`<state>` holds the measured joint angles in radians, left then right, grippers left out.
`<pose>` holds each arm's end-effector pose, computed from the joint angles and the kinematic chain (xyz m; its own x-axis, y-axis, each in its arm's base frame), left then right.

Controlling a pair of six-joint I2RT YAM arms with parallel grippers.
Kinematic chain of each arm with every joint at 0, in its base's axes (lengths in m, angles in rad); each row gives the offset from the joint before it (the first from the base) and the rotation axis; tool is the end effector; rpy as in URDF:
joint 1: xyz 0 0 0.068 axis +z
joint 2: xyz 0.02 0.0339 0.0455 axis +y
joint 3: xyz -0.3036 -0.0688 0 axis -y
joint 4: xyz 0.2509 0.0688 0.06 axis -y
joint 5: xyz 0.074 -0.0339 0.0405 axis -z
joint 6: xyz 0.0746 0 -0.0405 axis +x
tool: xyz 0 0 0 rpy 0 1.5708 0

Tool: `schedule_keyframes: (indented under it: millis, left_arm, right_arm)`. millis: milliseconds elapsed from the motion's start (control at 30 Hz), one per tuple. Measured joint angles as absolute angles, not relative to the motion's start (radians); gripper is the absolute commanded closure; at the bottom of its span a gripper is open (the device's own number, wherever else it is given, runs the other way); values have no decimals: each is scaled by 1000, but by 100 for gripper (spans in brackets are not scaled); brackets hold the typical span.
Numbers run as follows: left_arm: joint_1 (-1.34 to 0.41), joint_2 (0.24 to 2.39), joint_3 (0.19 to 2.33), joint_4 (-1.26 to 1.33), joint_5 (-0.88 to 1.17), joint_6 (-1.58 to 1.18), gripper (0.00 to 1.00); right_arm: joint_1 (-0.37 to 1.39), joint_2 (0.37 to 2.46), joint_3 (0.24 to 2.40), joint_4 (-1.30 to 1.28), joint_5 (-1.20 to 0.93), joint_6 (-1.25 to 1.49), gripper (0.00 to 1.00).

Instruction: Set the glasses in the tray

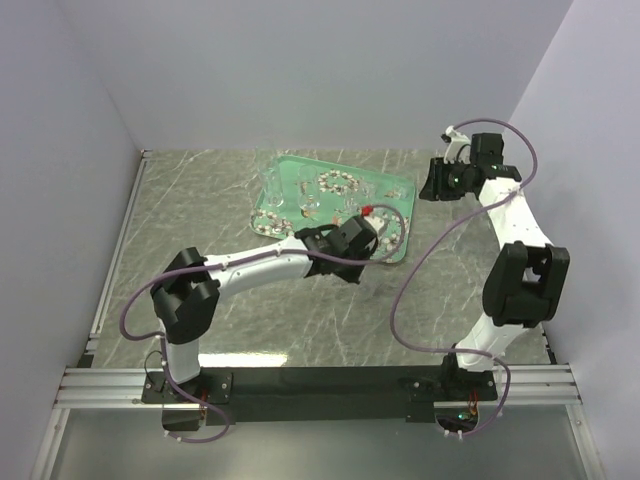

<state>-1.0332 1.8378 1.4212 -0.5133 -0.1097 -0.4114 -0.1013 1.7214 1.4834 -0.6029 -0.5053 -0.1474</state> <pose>0.2336 -0.3758 0.2409 -0.7042 0.4050 -0.5831 0.5877 0.7934 -0.1587 0.4179 -0.0062 0.3090 -0.6992 -0.0581 -0.7125 -0.3390 0.9045 0.2589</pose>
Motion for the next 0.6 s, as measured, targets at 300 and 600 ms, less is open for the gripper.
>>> schedule_keyframes:
  millis: [300, 600]
  left_arm:
    - [-922, 1989, 1780, -558, -115, -413, 100]
    - [-870, 2170, 1975, -616, -123, -413, 100]
  right_arm:
    - [-110, 1617, 1349, -570, -497, -155, 56]
    - [-112, 1583, 1300, -557, -462, -158, 55]
